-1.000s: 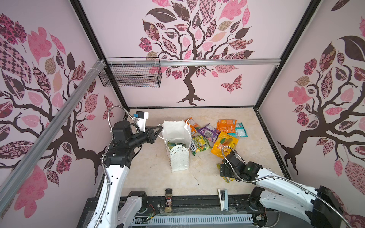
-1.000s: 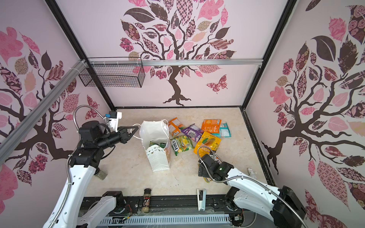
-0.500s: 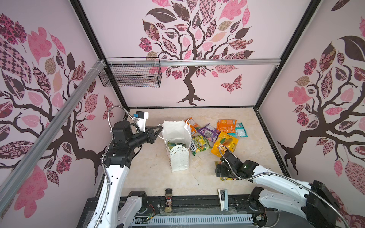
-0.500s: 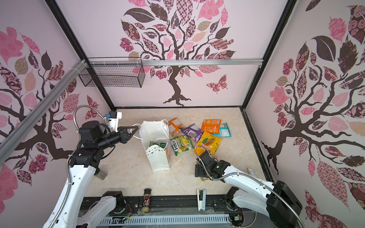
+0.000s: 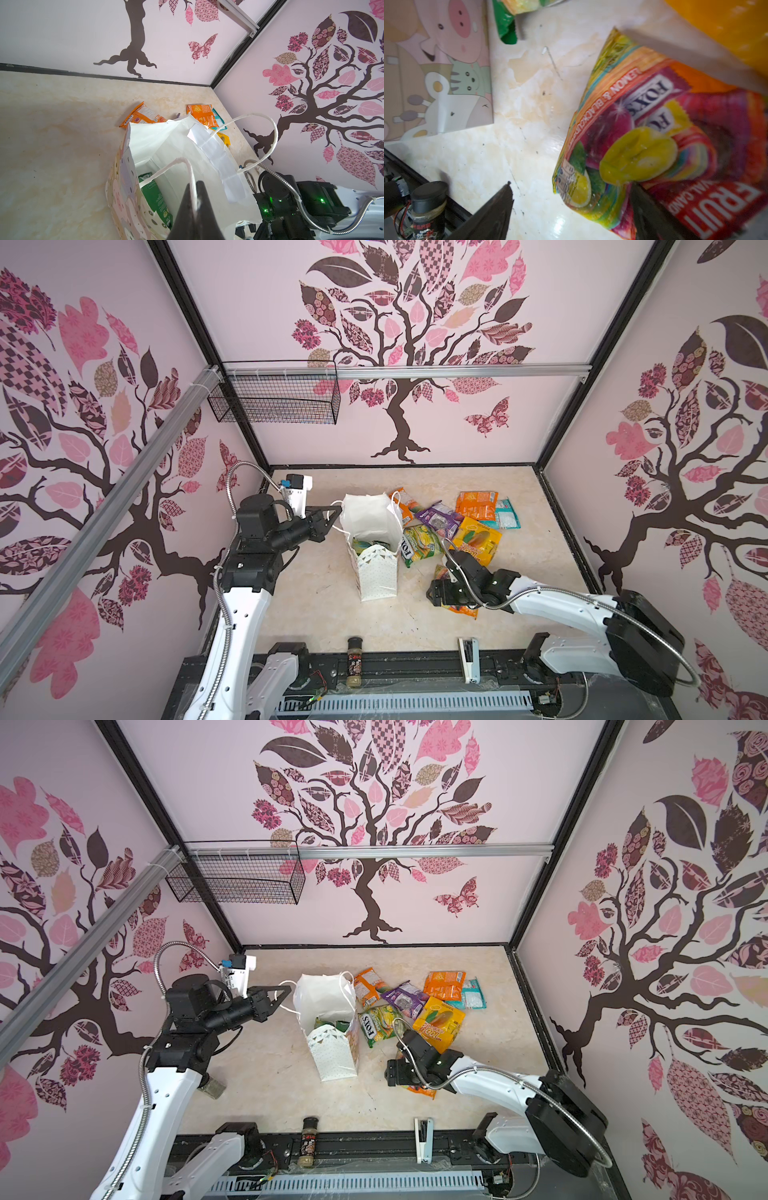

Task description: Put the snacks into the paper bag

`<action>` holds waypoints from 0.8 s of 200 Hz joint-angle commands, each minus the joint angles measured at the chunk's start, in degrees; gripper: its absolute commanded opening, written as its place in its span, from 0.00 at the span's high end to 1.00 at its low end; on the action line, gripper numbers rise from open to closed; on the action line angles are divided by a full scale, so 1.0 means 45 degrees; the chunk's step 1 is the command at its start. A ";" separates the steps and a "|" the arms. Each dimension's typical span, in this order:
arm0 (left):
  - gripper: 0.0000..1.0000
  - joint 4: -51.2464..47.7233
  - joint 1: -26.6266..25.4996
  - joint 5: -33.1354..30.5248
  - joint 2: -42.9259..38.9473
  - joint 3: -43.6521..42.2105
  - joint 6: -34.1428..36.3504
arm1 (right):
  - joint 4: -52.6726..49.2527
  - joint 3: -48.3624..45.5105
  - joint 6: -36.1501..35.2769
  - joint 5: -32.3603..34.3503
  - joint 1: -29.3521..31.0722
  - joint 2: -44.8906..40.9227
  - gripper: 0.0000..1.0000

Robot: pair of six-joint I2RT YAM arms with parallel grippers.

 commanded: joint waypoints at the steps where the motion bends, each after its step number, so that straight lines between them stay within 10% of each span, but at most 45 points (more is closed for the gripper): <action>1: 0.94 0.0001 -0.0036 -0.0070 -0.0168 0.0028 0.0206 | 0.0094 0.0970 -0.0435 -0.0568 0.0622 0.1203 0.11; 160: 0.94 0.0039 -0.0052 -0.0149 -0.0225 0.0013 0.0179 | -0.3979 -0.0750 0.1956 0.2953 0.0801 -0.5305 0.18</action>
